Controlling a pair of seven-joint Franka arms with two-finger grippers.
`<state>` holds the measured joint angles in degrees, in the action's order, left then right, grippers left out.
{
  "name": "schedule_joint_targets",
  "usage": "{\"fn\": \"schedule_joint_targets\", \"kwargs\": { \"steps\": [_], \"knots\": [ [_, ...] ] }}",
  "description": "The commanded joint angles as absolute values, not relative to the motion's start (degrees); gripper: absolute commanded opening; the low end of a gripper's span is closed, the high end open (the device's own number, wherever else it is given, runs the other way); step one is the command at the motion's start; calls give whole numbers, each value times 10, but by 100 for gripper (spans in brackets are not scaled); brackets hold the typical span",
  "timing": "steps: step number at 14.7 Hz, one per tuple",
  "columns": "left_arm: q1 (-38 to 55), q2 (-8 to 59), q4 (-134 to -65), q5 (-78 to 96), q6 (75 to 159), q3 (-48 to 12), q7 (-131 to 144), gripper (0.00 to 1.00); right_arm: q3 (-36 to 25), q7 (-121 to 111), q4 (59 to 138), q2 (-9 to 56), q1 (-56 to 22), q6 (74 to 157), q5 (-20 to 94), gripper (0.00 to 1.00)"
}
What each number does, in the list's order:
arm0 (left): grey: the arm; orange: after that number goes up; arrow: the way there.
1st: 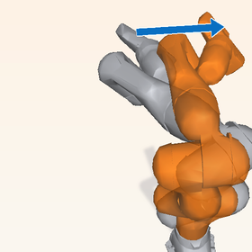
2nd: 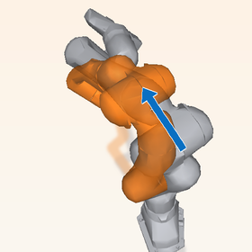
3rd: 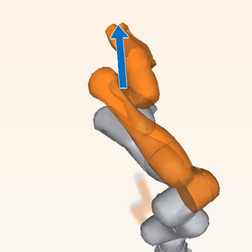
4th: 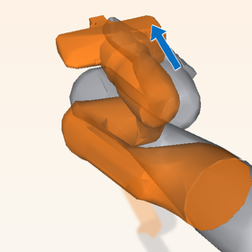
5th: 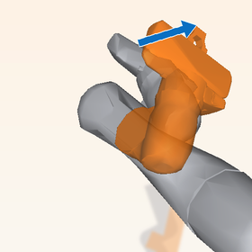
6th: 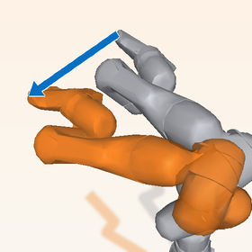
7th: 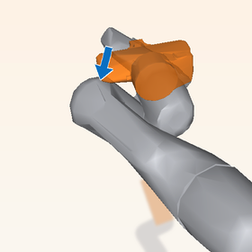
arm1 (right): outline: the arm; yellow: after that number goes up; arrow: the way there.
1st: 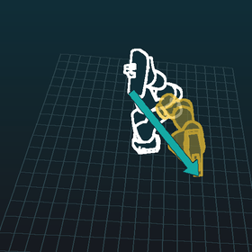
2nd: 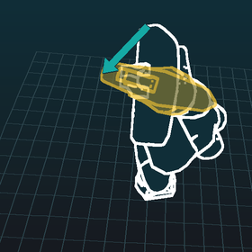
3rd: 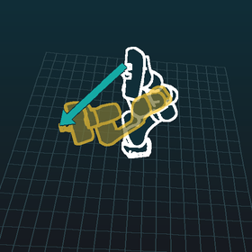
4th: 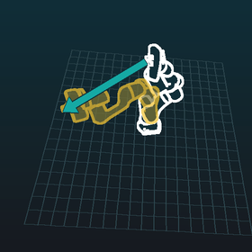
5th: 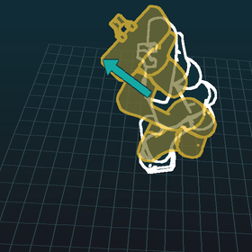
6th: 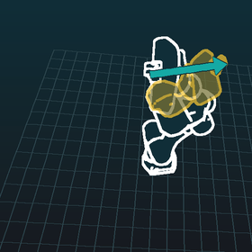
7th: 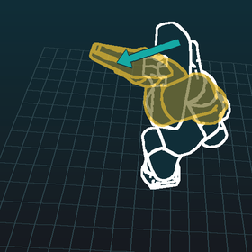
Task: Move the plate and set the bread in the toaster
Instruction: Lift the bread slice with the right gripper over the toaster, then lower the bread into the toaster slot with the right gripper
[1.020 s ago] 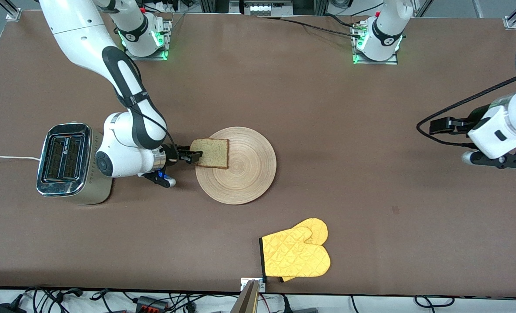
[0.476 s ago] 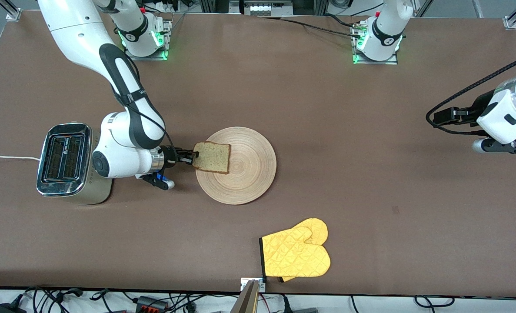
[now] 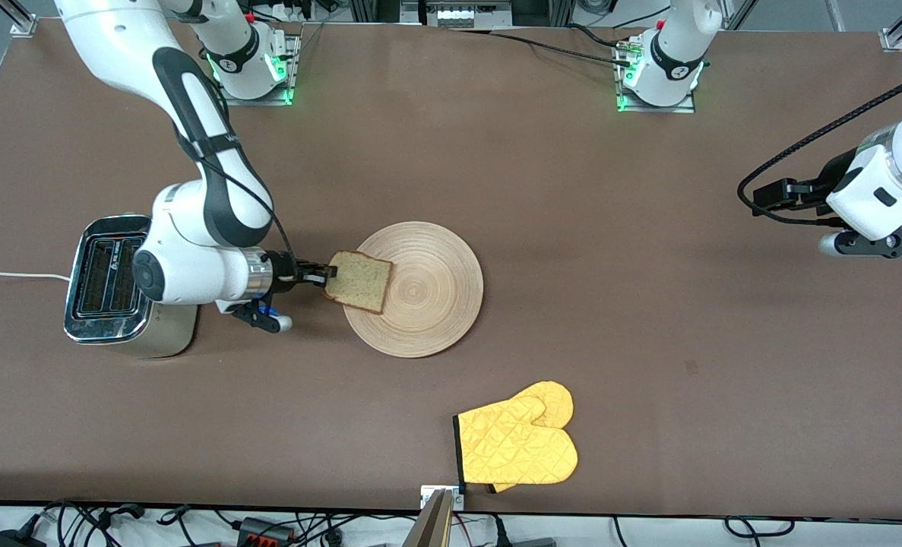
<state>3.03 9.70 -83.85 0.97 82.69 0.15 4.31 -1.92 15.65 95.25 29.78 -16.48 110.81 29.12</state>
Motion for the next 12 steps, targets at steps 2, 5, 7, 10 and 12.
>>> {"fn": "schedule_joint_targets", "kwargs": {
  "steps": [2, 5, 7, 10, 12],
  "knots": [
    [26, 80, -860, -4, 854, -3, 53, 100, -51, 154, 883, 265, -161, 1006, 186, 0],
    [27, 80, -860, -4, 859, -3, 53, 100, -73, 140, 798, 262, -159, 892, 77, 0],
    [27, 80, -859, -3, 859, -3, 53, 100, -88, 106, 764, 260, -159, 847, 20, 0],
    [26, 80, -859, 0, 859, -3, 53, 100, -132, 27, 751, 239, -159, 824, -25, 0],
    [25, 81, -859, 2, 859, -3, 53, 100, -157, -3, 751, 229, -161, 824, -54, 0]
  ]
}}
